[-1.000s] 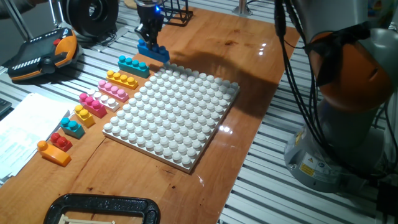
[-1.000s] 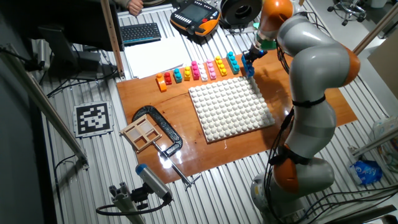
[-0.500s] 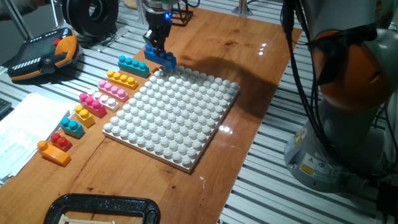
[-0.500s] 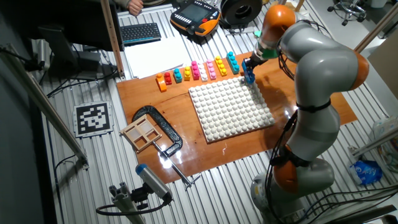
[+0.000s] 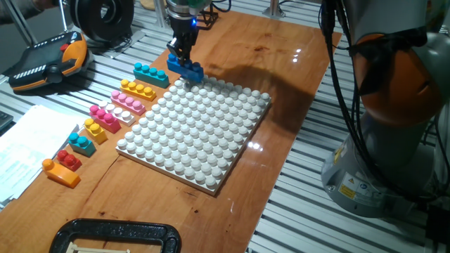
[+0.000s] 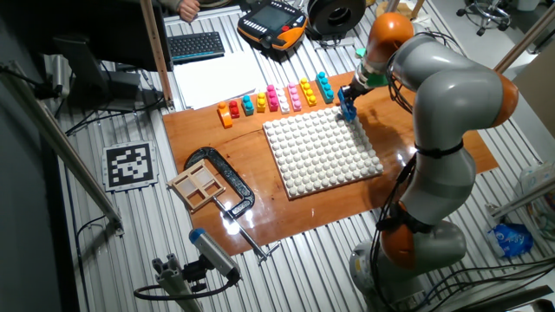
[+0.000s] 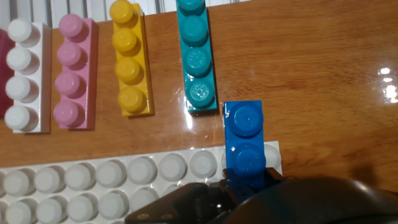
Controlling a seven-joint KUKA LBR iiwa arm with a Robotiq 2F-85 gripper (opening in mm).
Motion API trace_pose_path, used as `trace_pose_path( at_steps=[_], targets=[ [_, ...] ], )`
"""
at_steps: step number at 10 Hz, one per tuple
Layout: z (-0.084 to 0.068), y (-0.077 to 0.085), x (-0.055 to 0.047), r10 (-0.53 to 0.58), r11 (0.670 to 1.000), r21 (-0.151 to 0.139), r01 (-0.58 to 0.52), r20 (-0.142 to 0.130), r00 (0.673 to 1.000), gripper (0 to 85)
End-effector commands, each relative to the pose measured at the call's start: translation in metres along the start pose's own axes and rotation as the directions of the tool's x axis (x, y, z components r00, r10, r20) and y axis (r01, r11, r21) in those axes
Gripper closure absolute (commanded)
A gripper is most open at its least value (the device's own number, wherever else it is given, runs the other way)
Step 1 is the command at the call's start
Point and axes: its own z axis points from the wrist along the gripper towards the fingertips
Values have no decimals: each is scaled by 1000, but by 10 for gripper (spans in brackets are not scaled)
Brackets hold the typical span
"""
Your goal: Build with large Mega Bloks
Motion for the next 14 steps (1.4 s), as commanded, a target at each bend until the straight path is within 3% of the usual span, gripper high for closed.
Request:
trace_pose_path(
  at_steps=[1,2,8,9,12,14],
  targets=[
    [0,0,0,6,1000,-3,-6,-1,1000,850],
    [-1,0,0,7,1000,-15,-7,-3,1000,850],
    [-3,-3,-1,25,999,35,-25,5,1000,850],
    [-3,-3,-1,25,1000,17,-25,2,1000,850],
    [-3,-3,-1,25,999,26,-25,-7,1000,850],
    [-10,1,8,36,999,41,-36,-16,999,850]
  ],
)
